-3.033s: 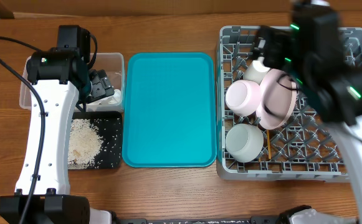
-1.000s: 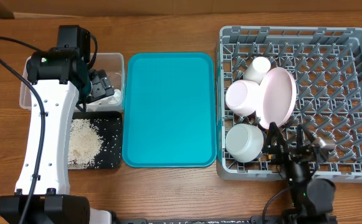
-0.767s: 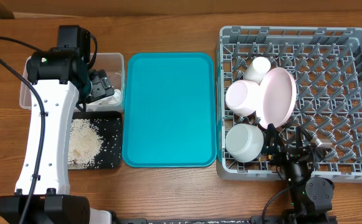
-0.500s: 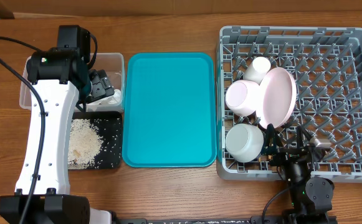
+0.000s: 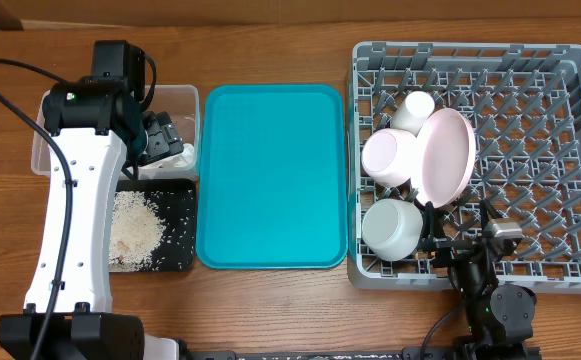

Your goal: Sort waste into correct bins and load items into the dishwasher

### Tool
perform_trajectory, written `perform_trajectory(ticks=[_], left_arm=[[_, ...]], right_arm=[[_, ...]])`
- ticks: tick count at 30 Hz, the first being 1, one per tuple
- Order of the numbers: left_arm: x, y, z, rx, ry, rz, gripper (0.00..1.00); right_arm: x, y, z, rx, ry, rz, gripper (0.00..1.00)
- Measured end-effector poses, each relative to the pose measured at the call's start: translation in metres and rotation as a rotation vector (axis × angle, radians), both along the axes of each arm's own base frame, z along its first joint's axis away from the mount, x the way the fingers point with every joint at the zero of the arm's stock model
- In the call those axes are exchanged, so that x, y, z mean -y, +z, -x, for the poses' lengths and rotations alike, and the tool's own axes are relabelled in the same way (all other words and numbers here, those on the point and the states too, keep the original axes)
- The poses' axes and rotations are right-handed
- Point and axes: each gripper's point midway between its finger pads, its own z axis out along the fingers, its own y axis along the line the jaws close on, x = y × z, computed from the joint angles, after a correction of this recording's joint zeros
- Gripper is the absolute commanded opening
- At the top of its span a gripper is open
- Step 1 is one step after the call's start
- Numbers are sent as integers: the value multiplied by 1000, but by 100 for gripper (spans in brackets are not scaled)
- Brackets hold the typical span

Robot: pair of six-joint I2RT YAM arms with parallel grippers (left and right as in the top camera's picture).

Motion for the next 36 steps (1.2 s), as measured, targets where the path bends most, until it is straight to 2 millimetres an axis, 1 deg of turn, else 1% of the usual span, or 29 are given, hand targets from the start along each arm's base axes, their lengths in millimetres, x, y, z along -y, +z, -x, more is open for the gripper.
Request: perform_trajectory(ticks=[31, 34, 36], left_arm=[[0, 0, 0, 0, 0, 0, 100], [0, 3, 1, 9, 0, 0, 100], [0, 11, 4, 35, 0, 0, 100]], right_arm=[[0, 0, 0, 1, 1, 12, 100], [0, 0, 0, 1, 1, 12, 100], [0, 0, 0, 1, 1, 13, 100]])
